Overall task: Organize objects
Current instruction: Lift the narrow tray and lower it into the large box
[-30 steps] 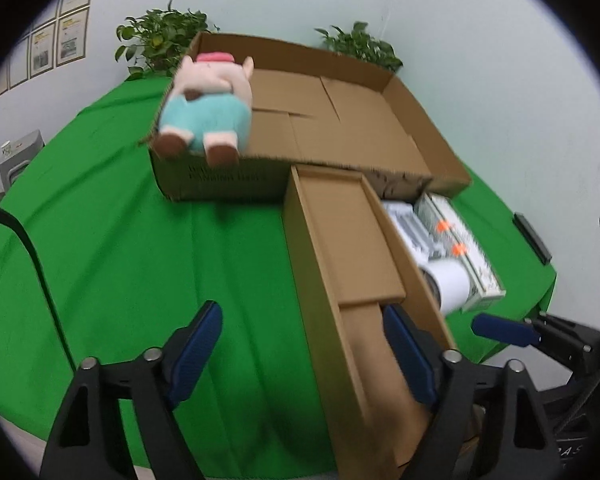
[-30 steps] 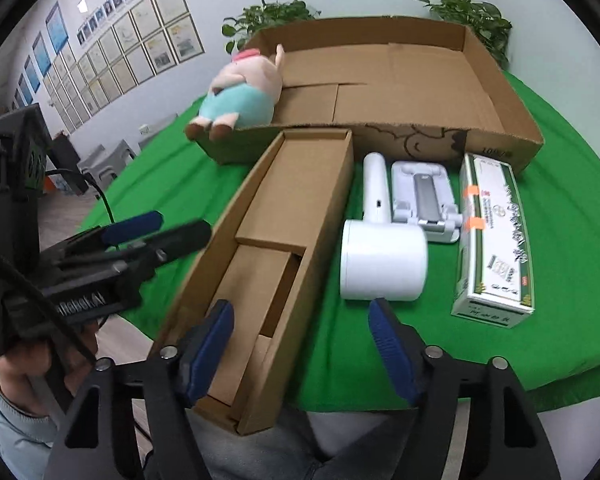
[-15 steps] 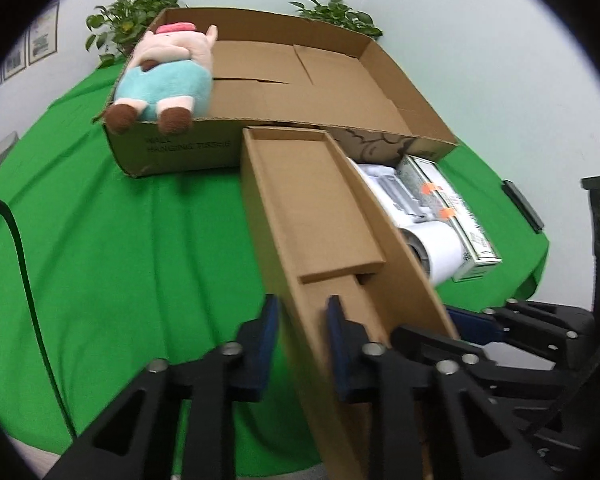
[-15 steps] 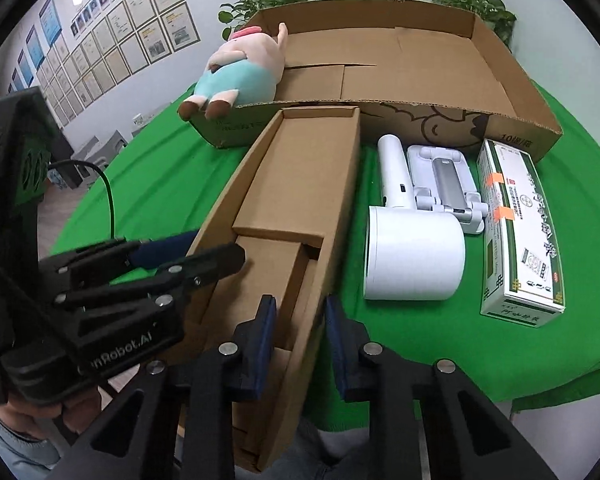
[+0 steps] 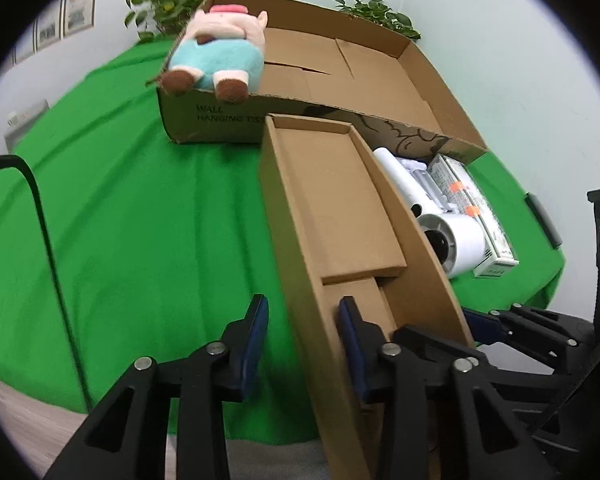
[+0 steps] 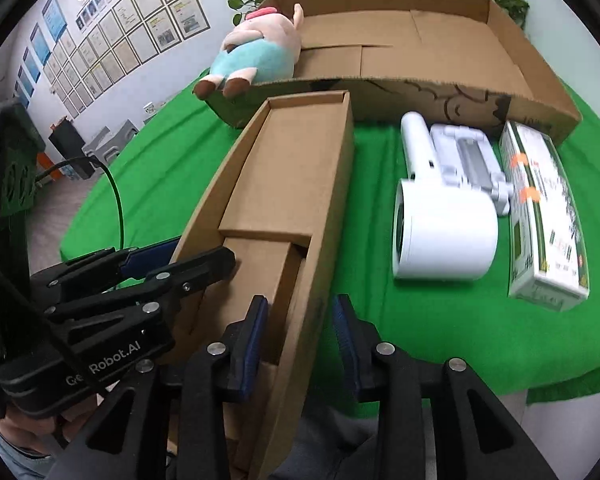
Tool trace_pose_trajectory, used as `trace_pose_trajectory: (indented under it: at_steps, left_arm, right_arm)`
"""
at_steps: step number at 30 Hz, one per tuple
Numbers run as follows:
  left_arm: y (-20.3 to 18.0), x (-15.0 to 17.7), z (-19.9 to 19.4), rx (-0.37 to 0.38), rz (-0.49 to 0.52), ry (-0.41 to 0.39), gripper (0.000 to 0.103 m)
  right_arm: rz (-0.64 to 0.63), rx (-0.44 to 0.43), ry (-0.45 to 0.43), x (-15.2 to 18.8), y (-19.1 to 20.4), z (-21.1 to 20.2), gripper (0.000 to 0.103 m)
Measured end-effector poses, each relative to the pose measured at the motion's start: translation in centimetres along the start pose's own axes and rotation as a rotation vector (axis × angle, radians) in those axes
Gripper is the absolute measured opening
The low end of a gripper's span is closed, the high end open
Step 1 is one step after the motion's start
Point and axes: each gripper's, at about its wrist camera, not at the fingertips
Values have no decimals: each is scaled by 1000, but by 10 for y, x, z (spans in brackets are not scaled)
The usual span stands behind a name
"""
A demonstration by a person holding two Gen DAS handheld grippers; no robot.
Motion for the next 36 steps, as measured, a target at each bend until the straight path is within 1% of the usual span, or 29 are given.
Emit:
trace_pose_trajectory:
  at_steps: [1, 2, 4, 8, 10, 15, 20, 26, 29, 31, 33, 34, 36]
  left_arm:
    - [-2, 0, 1, 7, 3, -1, 21]
    - [-3, -1, 0, -15, 14, -10, 20]
    - [-2, -1, 1, -16, 7, -12, 20]
    - [-2, 1, -1, -30, 6, -17, 20]
    - [-5, -1, -5, -38, 1, -34, 20]
    - [-13, -12, -28, -73, 27, -115, 20]
    - [-26, -35, -47, -89, 65, -214, 19]
    - [-40, -84, -69, -101, 141, -338, 19]
    - [-45, -117, -79, -101, 175, -390, 19]
    - [-48, -140, -84, -123, 208, -427, 18]
    - [-47, -164, -85, -131, 213, -442, 18]
    - [-45, -180, -84, -142, 227, -453, 18]
    - [-41, -202, -82, -145, 237, -456, 18]
  right_arm:
    - [-5, -2, -4, -1, 1, 1, 26]
    - [-10, -14, -1, -1, 3, 2, 25]
    - [-15, 0, -15, -2, 4, 3, 24]
    - [-15, -8, -30, -3, 4, 4, 24]
    - [-16, -17, -47, -2, 3, 1, 24]
    - [-49, -47, -126, -6, 6, -20, 24]
    - [-62, -58, -230, -22, 8, -46, 24]
    - [-64, -57, -388, -58, 6, -81, 23]
    - [-75, -49, -451, -83, 6, -98, 23]
    - [-85, -44, -494, -101, 7, -109, 23]
    - [-87, -52, -520, -125, 7, -116, 23]
    - [-90, -55, -527, -136, 8, -118, 23]
    - [-102, -56, -529, -165, 9, -121, 23]
Point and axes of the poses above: each gripper's, at about its wrist camera, not at the fingertips, and z roughly the way its jaws point, y to its left, x to its underside, and after that the axes turned 8 degrees about z, right-handed
